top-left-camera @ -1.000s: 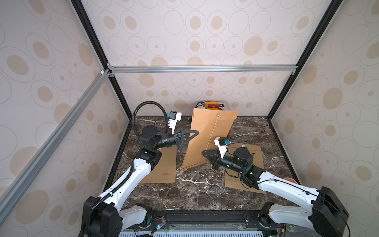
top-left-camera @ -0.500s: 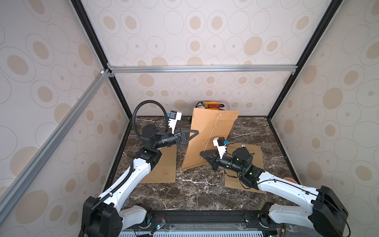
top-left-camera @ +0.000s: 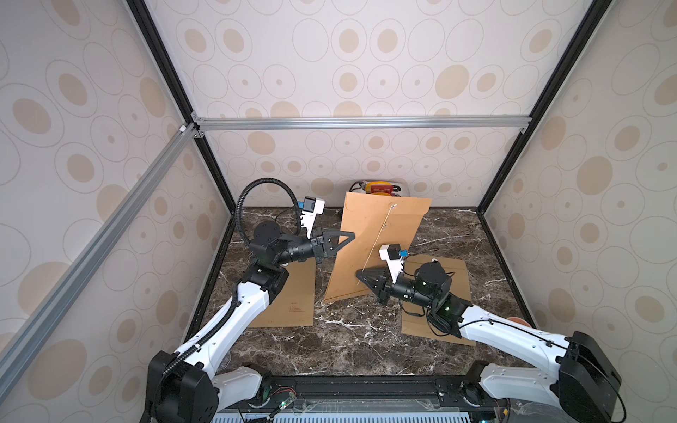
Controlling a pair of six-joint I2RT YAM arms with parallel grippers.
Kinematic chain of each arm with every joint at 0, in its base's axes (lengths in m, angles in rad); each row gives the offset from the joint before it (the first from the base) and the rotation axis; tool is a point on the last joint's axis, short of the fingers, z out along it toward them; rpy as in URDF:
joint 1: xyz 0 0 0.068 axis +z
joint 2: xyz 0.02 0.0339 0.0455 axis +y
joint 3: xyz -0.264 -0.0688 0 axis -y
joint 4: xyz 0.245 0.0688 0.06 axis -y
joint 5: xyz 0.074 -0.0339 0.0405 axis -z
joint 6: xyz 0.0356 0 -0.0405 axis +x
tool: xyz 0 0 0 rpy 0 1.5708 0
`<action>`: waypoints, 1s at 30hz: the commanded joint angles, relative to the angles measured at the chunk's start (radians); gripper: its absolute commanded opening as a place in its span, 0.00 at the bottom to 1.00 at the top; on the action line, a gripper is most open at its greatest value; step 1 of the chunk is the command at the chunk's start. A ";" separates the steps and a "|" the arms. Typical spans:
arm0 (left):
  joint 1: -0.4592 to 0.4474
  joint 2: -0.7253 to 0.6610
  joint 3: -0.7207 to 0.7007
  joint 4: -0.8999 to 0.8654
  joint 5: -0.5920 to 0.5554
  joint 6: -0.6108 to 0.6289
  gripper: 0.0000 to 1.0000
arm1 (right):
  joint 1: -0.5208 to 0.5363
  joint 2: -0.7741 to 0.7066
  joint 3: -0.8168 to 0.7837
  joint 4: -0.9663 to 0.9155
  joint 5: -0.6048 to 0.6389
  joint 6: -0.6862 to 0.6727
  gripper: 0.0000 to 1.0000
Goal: Close the mouth of the file bag
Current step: Close the file bag.
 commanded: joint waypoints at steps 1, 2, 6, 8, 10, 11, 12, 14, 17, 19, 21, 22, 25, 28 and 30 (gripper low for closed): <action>-0.005 -0.002 0.054 0.016 0.008 0.023 0.00 | 0.011 0.024 0.019 0.008 -0.021 -0.008 0.00; -0.006 -0.001 0.056 0.016 0.008 0.022 0.00 | 0.011 0.028 0.019 0.010 -0.024 -0.007 0.00; -0.005 0.001 0.057 0.015 0.012 0.021 0.00 | 0.011 0.018 0.031 -0.020 -0.018 -0.005 0.00; -0.005 -0.001 0.057 0.016 0.013 0.021 0.00 | 0.011 0.004 0.037 -0.075 0.021 -0.022 0.00; -0.006 -0.002 0.057 0.015 0.013 0.021 0.00 | 0.011 -0.016 0.041 -0.144 0.058 -0.040 0.00; -0.006 -0.003 0.058 0.010 0.013 0.023 0.00 | 0.010 -0.028 0.049 -0.188 0.080 -0.048 0.00; -0.007 -0.004 0.059 0.009 0.013 0.023 0.00 | 0.010 -0.037 0.057 -0.232 0.112 -0.048 0.00; -0.006 -0.003 0.060 0.008 0.012 0.025 0.00 | 0.011 -0.049 0.079 -0.311 0.153 -0.059 0.00; -0.006 -0.001 0.061 0.006 0.011 0.024 0.00 | 0.011 -0.051 0.108 -0.380 0.173 -0.066 0.00; -0.006 -0.002 0.060 0.005 0.010 0.025 0.00 | 0.012 -0.042 0.111 -0.370 0.159 -0.058 0.00; -0.006 -0.003 0.060 0.005 0.010 0.025 0.00 | 0.017 -0.026 0.119 -0.358 0.140 -0.048 0.00; -0.006 -0.003 0.060 0.005 0.008 0.025 0.00 | 0.020 -0.017 0.127 -0.357 0.134 -0.045 0.00; -0.006 0.000 0.060 0.004 0.009 0.025 0.00 | 0.037 0.006 0.145 -0.344 0.114 -0.039 0.00; -0.007 -0.001 0.060 0.005 0.010 0.025 0.00 | 0.052 0.023 0.165 -0.344 0.113 -0.042 0.00; -0.006 -0.001 0.060 0.004 0.010 0.025 0.00 | 0.056 0.029 0.173 -0.357 0.118 -0.044 0.00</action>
